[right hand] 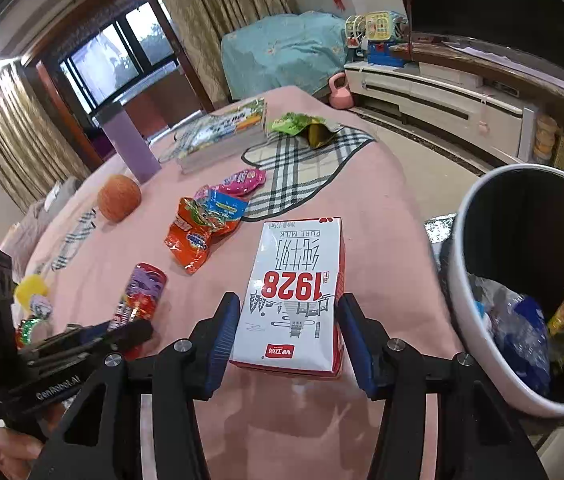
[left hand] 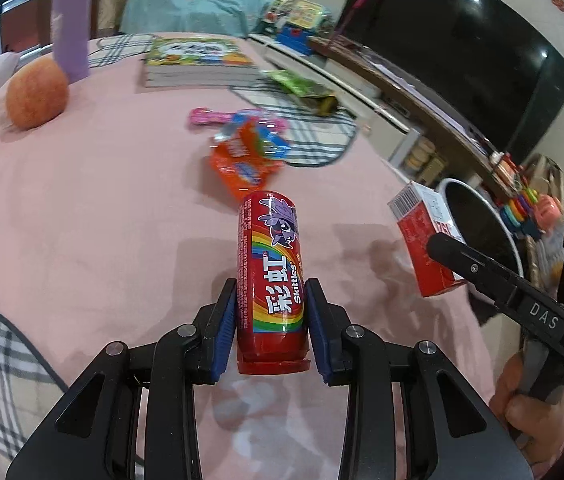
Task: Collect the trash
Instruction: 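Carry the Skittles tube and milk carton over the bin and release both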
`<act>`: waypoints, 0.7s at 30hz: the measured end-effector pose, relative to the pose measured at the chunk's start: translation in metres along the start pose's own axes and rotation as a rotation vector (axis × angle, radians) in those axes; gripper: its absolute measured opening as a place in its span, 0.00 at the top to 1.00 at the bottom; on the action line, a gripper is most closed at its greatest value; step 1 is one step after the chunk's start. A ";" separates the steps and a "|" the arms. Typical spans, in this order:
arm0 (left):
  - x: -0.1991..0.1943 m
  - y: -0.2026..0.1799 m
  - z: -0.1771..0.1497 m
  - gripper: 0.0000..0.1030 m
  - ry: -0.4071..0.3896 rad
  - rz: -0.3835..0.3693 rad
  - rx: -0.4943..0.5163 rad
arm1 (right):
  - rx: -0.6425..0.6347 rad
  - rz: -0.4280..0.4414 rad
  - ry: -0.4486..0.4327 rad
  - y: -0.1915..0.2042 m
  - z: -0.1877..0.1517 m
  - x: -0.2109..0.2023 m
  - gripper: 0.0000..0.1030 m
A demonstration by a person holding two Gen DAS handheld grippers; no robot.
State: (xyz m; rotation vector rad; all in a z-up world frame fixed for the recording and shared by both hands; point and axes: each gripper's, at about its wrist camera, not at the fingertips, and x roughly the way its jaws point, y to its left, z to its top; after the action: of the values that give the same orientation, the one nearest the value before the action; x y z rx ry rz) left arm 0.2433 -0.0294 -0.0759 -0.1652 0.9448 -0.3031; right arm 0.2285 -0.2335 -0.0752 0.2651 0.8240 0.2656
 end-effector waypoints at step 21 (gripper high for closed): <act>-0.001 -0.089 -0.004 0.69 0.015 -0.061 0.154 | 0.103 -0.008 -0.132 -0.054 -0.014 -0.082 0.50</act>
State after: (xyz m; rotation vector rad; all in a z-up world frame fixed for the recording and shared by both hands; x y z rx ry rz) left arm 0.2227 -0.1131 -0.0535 -0.0503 0.9285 -0.4322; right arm 0.1715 -0.3089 -0.0463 0.3717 0.7091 0.1962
